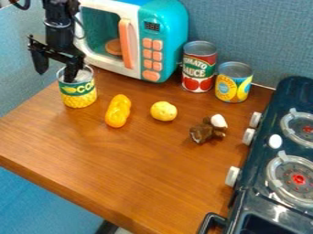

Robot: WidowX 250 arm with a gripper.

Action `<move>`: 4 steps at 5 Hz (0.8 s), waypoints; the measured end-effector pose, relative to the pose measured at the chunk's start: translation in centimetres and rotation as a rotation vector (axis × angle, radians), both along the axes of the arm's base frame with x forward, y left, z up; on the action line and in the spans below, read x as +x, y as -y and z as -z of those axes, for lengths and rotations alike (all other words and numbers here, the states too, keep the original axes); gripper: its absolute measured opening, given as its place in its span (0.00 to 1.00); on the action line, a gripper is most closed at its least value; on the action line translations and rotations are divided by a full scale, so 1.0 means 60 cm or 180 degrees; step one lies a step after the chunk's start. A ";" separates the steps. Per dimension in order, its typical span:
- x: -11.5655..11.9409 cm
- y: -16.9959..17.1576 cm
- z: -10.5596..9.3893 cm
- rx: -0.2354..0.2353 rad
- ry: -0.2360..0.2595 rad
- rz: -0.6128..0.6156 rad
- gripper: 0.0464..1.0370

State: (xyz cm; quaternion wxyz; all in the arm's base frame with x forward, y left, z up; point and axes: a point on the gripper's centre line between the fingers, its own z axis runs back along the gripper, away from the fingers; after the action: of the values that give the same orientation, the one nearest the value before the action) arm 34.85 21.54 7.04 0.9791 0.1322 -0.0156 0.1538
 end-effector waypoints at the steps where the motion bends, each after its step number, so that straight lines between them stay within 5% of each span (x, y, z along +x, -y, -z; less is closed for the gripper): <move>1: -0.013 0.008 0.001 -0.0013 -0.0028 0.0016 0.96; 2: -0.033 0.021 0.003 -0.0091 -0.0188 0.0022 0.96; 4: -0.131 0.055 0.002 -0.0040 -0.0992 0.0181 0.96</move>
State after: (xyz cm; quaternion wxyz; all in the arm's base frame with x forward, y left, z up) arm 26.97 18.25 6.91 0.9744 0.1478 0.1337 0.1037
